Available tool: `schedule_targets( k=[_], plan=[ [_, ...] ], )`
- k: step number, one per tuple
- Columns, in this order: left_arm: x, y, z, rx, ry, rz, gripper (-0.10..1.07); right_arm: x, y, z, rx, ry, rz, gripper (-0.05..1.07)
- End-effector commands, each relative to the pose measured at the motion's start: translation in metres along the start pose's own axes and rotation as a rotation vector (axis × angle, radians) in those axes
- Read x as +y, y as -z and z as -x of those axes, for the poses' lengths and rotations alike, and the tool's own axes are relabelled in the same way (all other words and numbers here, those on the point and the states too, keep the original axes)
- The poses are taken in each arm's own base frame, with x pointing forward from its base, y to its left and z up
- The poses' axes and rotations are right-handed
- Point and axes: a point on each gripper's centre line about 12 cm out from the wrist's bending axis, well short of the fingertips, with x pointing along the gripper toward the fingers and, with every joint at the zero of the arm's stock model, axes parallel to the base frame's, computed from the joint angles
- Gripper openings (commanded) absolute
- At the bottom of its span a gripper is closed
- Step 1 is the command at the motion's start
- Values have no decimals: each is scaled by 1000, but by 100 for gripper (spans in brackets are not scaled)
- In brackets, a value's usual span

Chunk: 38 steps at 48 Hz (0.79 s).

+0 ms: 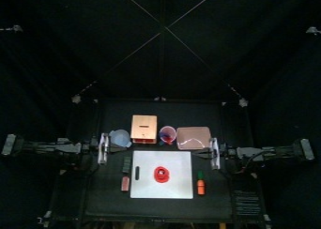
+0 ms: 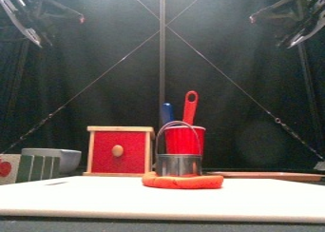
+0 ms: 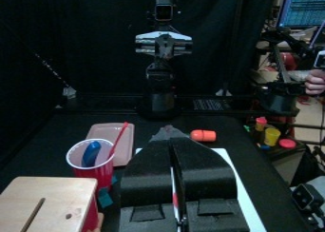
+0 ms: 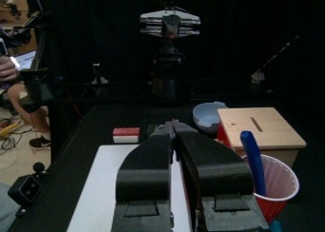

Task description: Remove excess dough

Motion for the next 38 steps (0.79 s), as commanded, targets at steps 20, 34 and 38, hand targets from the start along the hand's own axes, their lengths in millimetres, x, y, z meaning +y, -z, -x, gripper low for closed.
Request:
schedule_targets(
  k=[20,34,38],
  plan=[
    [-2,34,-35,92,3,18,-2,-1,12,-21,60,2,1,2],
    [-11,54,-54,159,28,40,-1,-1,20,-44,107,4,-17,2],
    [-13,60,-60,187,29,50,-1,0,23,-51,124,5,-25,2]
  ],
)
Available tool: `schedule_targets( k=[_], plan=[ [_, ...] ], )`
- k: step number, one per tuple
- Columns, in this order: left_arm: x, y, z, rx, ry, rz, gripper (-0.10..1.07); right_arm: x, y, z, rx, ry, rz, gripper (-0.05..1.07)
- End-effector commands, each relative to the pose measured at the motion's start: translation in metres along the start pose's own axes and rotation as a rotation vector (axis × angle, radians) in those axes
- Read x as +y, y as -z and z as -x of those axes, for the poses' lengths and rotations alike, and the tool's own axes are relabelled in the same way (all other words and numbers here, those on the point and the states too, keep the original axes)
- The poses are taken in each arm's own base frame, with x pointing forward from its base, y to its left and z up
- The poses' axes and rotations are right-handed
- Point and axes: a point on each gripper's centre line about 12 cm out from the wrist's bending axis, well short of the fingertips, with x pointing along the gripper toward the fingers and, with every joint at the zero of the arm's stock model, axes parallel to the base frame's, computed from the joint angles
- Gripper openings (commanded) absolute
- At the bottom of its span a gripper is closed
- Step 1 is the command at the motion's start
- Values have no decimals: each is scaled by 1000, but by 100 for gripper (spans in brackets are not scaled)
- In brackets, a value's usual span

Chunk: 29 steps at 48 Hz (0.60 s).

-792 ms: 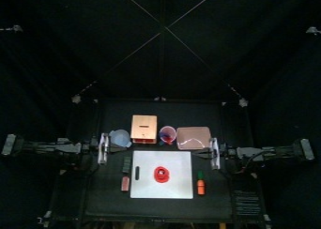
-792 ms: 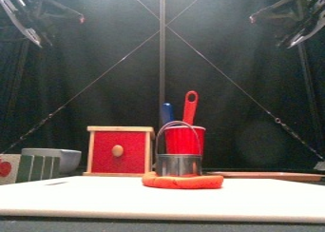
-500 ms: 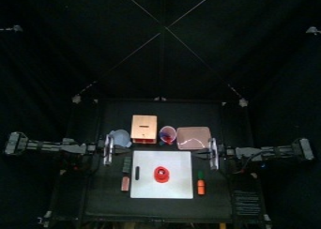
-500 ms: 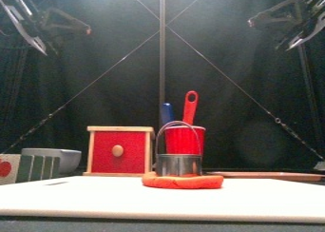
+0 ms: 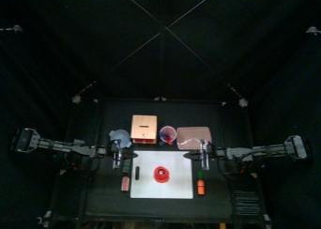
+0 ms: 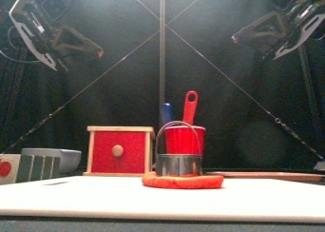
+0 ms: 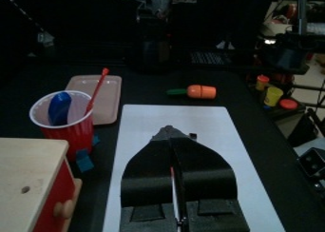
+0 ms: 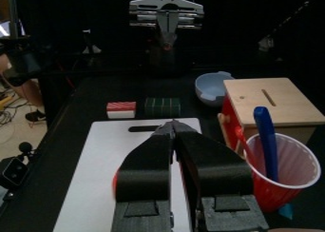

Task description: Remove excess dough

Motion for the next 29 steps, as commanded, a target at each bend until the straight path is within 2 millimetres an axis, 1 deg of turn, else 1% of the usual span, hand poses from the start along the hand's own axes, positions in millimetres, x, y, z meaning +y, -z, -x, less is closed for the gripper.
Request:
schedule_targets(
  k=[1,12,19,22,29],
  plan=[
    [-2,-5,-11,-3,1,18,-1,0,-11,-8,-25,2,-13,2],
    [-6,14,-32,85,-10,65,0,-1,-4,-25,23,14,-46,2],
    [-13,24,-45,136,0,80,1,3,1,-36,56,4,-52,2],
    [-18,30,-52,164,12,79,3,7,4,-41,72,-9,-54,3],
    [-28,41,-66,222,34,72,15,19,14,-53,122,-41,-71,5]
  ],
)
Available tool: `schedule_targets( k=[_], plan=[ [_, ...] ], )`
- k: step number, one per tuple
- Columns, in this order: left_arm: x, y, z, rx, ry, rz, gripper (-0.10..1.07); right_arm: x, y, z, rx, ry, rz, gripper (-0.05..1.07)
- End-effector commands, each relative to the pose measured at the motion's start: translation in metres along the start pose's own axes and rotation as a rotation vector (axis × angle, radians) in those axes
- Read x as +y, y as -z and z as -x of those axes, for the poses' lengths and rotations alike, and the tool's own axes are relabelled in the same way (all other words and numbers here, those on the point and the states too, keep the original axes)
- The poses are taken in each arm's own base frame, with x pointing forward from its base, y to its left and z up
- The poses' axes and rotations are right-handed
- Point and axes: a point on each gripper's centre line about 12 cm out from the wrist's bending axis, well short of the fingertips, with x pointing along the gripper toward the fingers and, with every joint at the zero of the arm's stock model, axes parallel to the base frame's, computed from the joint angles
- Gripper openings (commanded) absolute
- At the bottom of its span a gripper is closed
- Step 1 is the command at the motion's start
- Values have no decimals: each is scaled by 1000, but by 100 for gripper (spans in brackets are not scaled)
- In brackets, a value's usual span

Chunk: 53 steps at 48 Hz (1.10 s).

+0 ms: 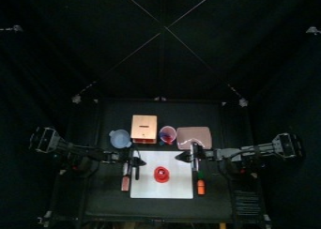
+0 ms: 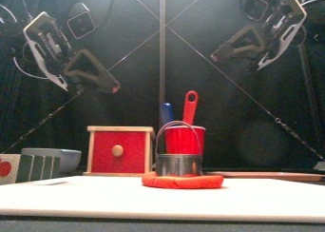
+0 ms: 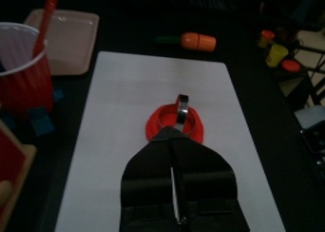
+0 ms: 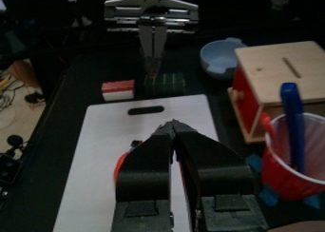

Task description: Remove excess dough

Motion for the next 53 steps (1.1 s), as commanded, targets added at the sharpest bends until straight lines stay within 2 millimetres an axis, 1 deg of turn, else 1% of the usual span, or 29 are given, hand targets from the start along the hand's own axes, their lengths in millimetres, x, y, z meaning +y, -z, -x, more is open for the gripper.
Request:
schedule_targets(
  k=[1,7,11,23,27,32,42,53],
  plan=[
    [-6,-6,-10,-3,12,-1,17,8,-6,-8,-8,-22,-13,5],
    [-8,-5,-17,18,11,4,30,15,1,-19,30,-29,-49,14],
    [-9,-1,-24,43,10,10,40,18,5,-25,51,-29,-70,22],
    [-10,14,-48,169,-1,18,70,20,16,-43,109,-11,-120,59],
    [-11,17,-54,196,0,17,76,21,17,-49,117,-6,-131,69],
    [-12,18,-61,211,-1,17,77,23,19,-58,128,-6,-134,76],
    [-13,20,-70,223,0,6,74,30,30,-74,167,-15,-130,76],
    [-13,25,-75,236,-2,2,58,33,37,-85,192,-5,-159,76]
  ],
)
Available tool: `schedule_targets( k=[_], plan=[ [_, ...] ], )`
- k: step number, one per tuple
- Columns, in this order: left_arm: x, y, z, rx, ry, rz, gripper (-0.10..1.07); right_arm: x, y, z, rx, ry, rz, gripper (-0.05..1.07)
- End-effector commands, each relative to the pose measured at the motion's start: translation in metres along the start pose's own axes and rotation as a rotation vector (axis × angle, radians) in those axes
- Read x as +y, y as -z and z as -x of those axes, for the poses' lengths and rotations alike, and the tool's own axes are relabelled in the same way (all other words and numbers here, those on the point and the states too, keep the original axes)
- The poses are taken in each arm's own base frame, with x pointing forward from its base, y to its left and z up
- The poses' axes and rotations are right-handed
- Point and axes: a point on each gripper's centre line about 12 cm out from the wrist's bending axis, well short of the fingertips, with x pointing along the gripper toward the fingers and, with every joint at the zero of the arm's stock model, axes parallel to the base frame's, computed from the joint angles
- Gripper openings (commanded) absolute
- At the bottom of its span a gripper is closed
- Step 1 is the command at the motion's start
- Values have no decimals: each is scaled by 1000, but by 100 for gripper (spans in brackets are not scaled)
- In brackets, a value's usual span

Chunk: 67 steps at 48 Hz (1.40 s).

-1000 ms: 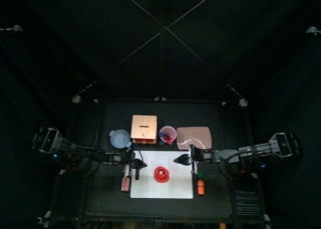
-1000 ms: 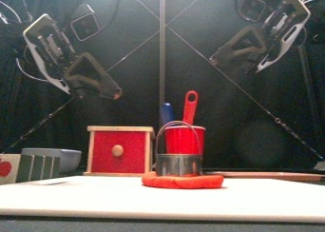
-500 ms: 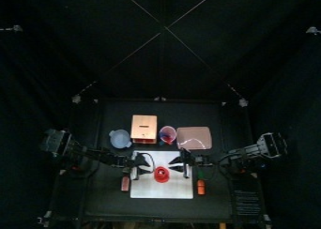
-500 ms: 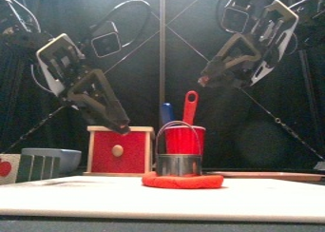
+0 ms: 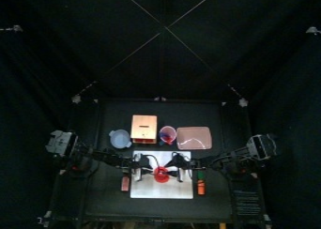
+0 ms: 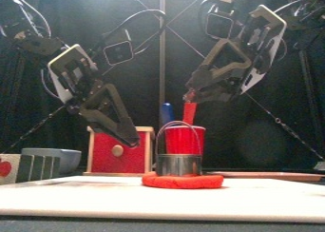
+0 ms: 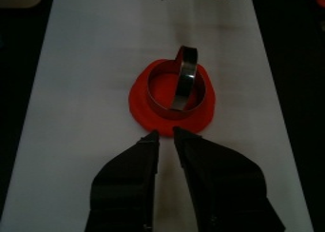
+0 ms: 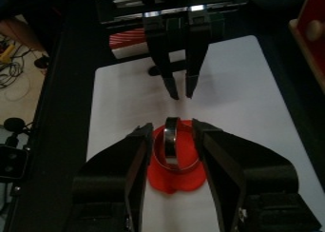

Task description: Remove excess dough

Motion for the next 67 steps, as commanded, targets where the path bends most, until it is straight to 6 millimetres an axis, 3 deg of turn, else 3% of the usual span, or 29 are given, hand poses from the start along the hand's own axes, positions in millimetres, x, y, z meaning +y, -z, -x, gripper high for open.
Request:
schedule_targets(
  k=[1,16,67],
  plan=[
    [-3,-10,-2,-29,7,-6,57,3,-9,-3,-25,-4,-12,76],
    [-3,-9,-12,-15,5,-8,45,4,-1,-17,24,6,-31,76],
    [-3,-3,-34,-5,3,-33,38,0,8,-37,101,27,-41,76]
  ],
)
